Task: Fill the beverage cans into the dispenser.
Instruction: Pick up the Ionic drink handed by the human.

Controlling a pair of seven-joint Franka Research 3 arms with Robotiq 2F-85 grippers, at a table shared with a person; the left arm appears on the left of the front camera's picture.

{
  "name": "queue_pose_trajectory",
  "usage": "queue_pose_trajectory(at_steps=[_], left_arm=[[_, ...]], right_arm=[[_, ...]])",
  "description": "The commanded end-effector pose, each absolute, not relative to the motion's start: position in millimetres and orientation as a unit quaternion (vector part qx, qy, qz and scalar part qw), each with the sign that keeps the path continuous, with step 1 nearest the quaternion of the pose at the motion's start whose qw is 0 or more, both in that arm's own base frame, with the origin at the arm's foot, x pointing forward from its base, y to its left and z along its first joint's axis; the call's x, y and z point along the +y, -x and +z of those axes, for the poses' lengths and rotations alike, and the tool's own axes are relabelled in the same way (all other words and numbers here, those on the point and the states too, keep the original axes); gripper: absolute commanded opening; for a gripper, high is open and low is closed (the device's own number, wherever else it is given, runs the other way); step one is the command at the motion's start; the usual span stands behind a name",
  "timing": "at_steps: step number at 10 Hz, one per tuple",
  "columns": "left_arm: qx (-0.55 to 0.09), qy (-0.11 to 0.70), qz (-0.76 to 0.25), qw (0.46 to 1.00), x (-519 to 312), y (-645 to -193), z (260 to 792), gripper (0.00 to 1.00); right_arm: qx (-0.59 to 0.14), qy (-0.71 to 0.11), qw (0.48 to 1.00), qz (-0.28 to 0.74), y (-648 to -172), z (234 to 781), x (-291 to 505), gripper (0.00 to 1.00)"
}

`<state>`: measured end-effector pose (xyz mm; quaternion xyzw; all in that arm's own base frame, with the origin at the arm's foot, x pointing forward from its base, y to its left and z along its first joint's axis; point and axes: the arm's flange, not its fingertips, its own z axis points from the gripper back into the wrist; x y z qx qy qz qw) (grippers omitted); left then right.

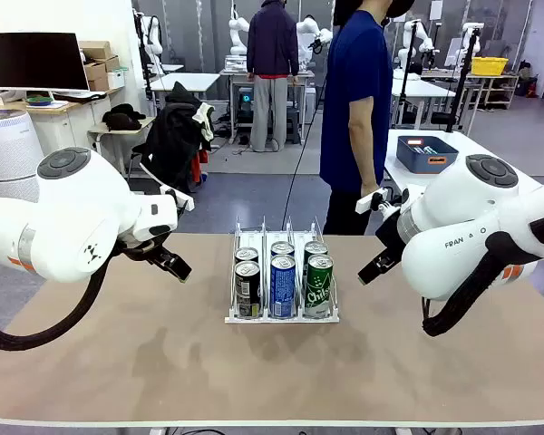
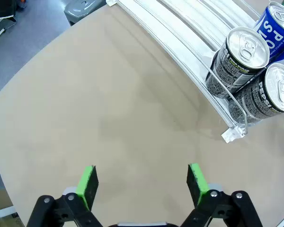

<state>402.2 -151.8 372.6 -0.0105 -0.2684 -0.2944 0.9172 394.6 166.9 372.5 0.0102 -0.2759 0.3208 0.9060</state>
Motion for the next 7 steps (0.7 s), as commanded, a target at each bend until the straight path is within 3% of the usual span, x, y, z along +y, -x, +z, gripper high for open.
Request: queue_pose_trajectory(at_steps=[1,7], left_arm=[[-0.268,0.011,-0.294,0.917,-151.8,-402.1,372.5,1.00],[-0.268,0.011,-0.294,0.917,-151.8,-402.1,372.5,1.00]], right_arm=[[-0.276,-0.010,0.906,0.321,-394.6,372.5,166.9,1.00],[-0.276,-0.010,0.906,0.321,-394.6,372.5,166.9,1.00]])
